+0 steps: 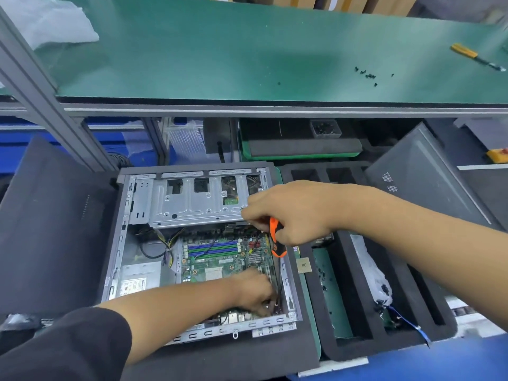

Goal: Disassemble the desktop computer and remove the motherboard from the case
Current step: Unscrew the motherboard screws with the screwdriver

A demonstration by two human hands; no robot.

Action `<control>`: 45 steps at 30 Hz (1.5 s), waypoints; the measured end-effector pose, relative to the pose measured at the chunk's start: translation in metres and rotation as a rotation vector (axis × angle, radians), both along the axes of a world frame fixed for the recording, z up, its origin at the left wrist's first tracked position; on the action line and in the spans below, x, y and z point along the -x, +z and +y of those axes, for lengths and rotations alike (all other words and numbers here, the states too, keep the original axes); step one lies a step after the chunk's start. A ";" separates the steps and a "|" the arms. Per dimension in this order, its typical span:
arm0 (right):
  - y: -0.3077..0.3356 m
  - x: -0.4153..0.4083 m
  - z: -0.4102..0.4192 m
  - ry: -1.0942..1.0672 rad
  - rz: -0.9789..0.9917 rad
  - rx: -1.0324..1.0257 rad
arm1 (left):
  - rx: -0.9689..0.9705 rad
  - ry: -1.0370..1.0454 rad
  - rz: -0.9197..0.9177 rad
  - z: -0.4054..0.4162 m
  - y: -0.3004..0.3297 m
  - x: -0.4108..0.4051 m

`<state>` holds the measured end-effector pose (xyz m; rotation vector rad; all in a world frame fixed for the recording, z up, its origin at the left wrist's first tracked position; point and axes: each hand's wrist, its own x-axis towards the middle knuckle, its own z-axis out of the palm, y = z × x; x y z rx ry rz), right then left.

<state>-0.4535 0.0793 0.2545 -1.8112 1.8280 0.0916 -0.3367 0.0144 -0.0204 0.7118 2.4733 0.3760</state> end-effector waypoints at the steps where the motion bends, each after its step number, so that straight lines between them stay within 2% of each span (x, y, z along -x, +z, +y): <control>1: -0.001 0.001 -0.002 0.002 0.002 -0.002 | -0.013 0.005 0.008 0.000 -0.003 0.000; 7: -0.009 0.005 -0.014 0.010 -0.030 -0.028 | -0.026 -0.054 0.080 -0.001 -0.009 -0.001; 10: -0.013 0.010 -0.020 0.009 -0.054 -0.036 | -0.173 0.016 -0.053 -0.010 -0.008 0.002; 14: -0.020 0.020 -0.029 -0.027 -0.149 -0.024 | -0.358 0.266 -0.291 -0.024 -0.008 0.002; 18: -0.023 0.042 -0.030 -0.224 -0.326 -0.010 | -0.524 0.476 -0.395 -0.040 -0.006 -0.004; 24: -0.049 0.078 -0.015 -0.588 -0.502 0.123 | -0.705 0.651 -0.426 -0.052 0.008 -0.017; 30: -0.070 0.091 -0.002 -0.833 -0.721 0.276 | -0.838 0.760 -0.357 -0.055 0.028 -0.023; 35: -0.072 0.103 0.004 -1.052 -0.785 0.506 | -1.049 0.874 -0.341 -0.054 0.051 -0.018; 40: -0.061 0.109 0.014 -1.235 -0.955 0.687 | -0.942 0.984 -0.090 -0.049 0.077 -0.014; 45: -0.047 0.107 0.031 -1.306 -1.123 0.759 | -0.913 1.080 0.118 -0.036 0.089 -0.007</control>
